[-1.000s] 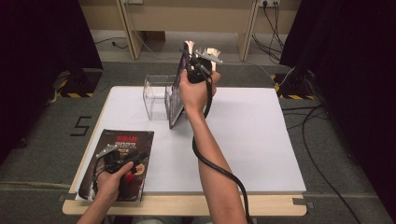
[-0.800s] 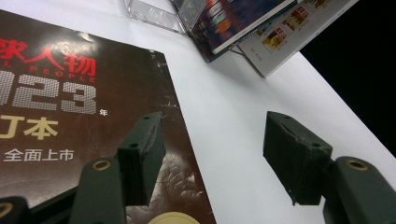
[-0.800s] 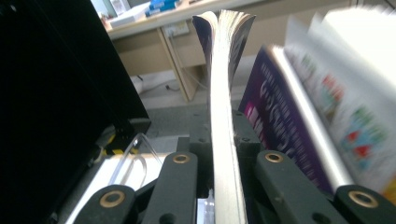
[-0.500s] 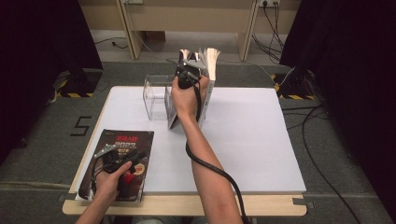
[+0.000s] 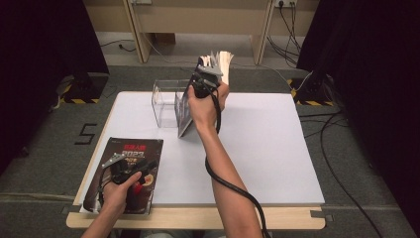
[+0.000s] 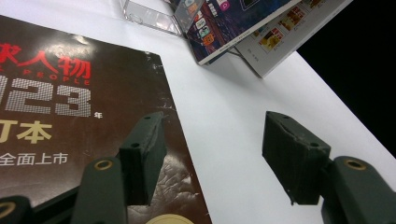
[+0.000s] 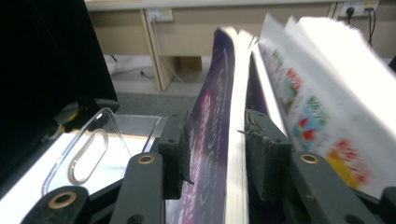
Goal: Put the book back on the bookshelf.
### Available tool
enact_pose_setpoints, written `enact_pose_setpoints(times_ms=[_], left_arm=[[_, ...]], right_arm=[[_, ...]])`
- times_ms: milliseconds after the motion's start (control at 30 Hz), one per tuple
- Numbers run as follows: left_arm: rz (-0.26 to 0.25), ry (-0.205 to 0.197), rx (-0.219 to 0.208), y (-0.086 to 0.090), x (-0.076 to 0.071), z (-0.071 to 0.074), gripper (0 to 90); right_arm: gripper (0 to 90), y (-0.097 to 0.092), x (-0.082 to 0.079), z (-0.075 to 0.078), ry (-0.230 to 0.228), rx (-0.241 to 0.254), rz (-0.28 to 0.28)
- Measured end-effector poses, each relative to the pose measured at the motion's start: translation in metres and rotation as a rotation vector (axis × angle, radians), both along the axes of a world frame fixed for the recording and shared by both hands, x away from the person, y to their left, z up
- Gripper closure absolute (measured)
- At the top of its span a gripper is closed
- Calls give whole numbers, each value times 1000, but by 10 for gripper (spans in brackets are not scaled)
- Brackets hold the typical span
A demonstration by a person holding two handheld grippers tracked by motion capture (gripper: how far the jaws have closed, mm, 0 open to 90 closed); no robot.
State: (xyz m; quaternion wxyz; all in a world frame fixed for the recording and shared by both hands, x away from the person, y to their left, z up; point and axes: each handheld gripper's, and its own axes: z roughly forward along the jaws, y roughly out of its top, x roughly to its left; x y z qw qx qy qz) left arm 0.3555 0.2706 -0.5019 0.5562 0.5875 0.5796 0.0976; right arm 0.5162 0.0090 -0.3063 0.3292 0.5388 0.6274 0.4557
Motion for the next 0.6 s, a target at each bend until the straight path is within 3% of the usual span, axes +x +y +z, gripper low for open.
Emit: enact_pose_setpoints(times_ms=[67, 333, 600], left_arm=[[-1, 0, 0, 0, 0, 0, 385], [0, -4, 1, -1, -1, 1, 385], [-3, -3, 4, -2, -1, 1, 385]], right_arm=[[613, -6, -6, 3, -8, 16, 2], [611, -31, -34, 5, -14, 167, 49], [684, -47, -53, -7, 8, 221, 62]])
